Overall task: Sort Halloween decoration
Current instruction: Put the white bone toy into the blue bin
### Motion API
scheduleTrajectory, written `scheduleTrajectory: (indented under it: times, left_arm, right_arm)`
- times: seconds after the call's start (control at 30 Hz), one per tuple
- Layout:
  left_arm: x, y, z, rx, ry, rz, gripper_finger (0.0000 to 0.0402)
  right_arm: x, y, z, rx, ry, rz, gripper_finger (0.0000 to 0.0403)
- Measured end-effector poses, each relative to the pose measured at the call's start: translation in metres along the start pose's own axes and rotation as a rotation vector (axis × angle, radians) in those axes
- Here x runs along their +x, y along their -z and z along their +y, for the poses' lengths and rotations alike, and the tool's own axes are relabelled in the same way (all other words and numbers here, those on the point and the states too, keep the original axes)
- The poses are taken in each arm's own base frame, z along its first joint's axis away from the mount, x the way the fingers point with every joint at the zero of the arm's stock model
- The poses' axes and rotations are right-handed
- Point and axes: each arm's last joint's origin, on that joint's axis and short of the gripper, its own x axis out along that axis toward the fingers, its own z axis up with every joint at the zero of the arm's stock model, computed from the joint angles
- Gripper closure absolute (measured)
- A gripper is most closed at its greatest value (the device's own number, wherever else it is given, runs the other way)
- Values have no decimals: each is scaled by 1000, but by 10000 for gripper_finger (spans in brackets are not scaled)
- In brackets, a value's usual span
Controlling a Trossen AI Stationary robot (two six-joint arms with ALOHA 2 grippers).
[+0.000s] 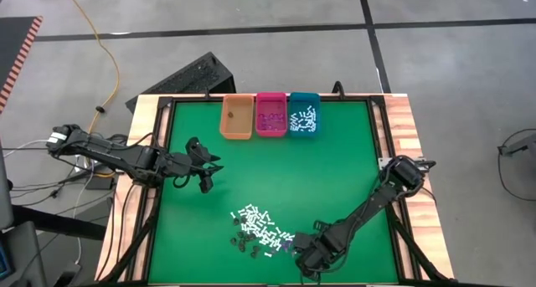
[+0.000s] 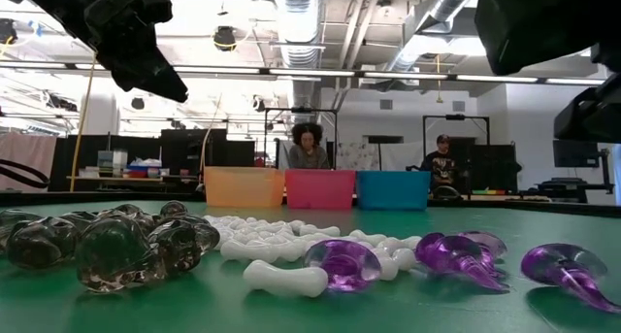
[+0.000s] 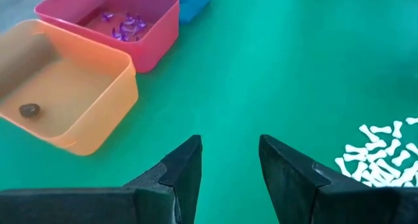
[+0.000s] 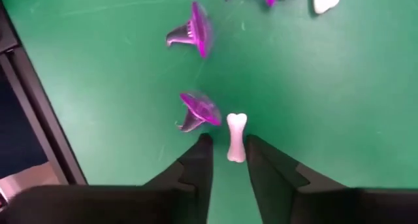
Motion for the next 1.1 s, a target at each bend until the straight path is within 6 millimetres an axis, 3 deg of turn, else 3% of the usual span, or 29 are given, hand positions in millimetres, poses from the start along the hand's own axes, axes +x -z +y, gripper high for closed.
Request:
scheduleTrajectory:
  times: [0.27, 0.47, 0.63, 0.9, 1.1]
  left_arm:
    - [0, 0, 0, -2, -8, -7, 257]
    - [0, 0, 0, -2, -10, -8, 257]
    - [0, -1, 0, 1, -14, -10, 257]
    - [0, -1, 0, 15, -21, -15, 257]
    - [0, -1, 0, 14, -21, -15, 257]
  right_arm:
    - [1, -6, -5, 19, 7, 8, 384]
    - [-8, -9, -10, 4, 22, -4, 376]
    - [-39, -16, -26, -16, 91, -43, 386]
    - [-98, -47, -82, -91, 273, -121, 379]
    - [-147, -87, -158, -111, 382, -190, 383]
